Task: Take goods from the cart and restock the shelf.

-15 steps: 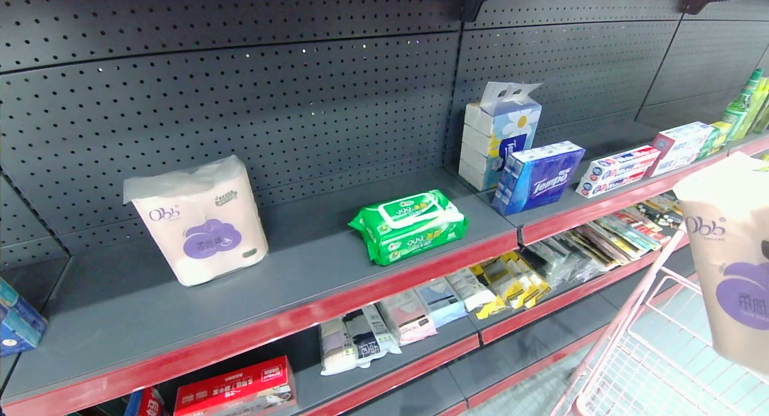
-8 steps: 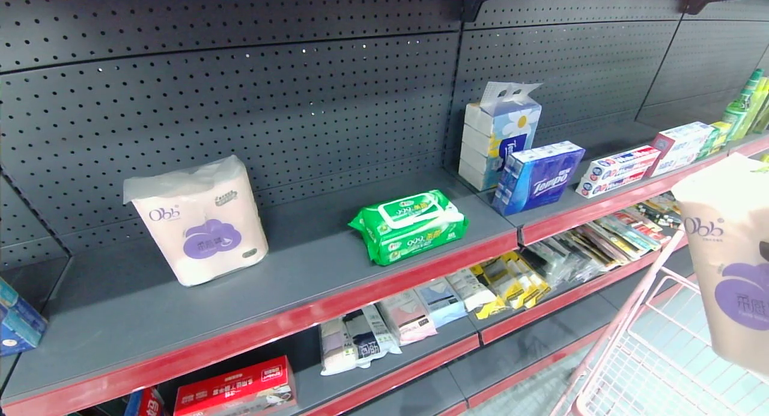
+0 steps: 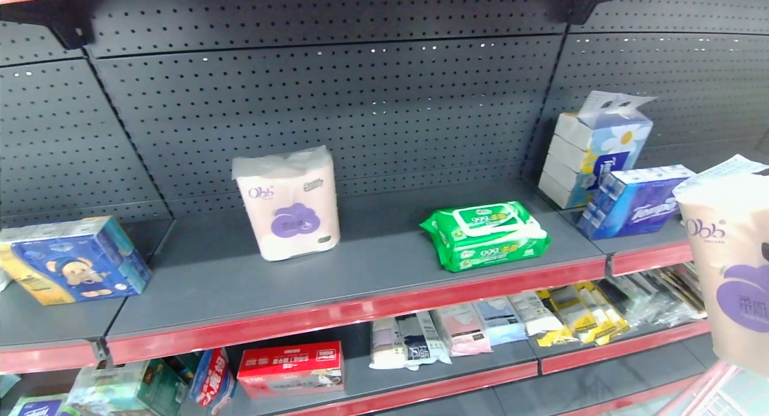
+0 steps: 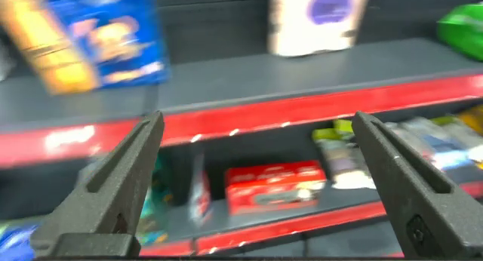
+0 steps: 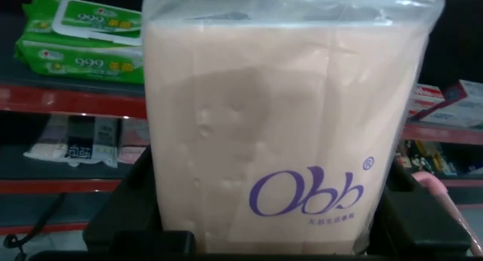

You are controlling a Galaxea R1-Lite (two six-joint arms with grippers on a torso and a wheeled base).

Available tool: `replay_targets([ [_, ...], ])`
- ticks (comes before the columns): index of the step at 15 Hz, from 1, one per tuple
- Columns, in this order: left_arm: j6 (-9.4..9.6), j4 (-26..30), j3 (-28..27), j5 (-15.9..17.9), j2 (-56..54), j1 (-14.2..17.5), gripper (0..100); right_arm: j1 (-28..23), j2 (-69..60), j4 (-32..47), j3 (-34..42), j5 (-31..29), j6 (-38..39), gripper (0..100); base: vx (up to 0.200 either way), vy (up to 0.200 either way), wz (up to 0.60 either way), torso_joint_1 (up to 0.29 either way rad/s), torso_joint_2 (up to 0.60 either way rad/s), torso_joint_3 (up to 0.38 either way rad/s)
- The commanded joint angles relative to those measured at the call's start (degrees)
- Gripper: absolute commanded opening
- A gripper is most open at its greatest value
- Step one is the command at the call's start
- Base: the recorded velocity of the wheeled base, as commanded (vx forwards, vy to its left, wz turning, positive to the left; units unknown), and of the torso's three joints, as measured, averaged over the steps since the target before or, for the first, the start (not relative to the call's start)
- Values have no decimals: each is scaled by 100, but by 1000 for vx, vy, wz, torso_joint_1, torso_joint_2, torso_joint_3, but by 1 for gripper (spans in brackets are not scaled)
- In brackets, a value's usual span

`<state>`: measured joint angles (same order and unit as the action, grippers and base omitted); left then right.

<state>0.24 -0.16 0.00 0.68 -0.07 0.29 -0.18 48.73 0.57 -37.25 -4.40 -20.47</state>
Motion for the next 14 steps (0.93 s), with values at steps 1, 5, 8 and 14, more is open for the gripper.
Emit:
replay_targets([
  [1, 2, -2, 0, 2, 7, 6, 100, 1, -3, 4, -1, 1, -1, 0, 0, 0, 0, 0, 0, 0],
  [5, 2, -2, 0, 2, 7, 6, 100, -8, -65, 4, 52, -8, 34, 0, 0, 0, 0, 0, 0, 0],
  [8, 2, -2, 0, 2, 7, 6, 100, 53, -91, -224, 192, 1, 289, 0, 0, 0, 0, 0, 0, 0],
  [14, -7, -2, 0, 2, 7, -3, 100, 616, -179, -1833, 1449, 625, 1133, 0, 0, 0, 0, 0, 0, 0],
])
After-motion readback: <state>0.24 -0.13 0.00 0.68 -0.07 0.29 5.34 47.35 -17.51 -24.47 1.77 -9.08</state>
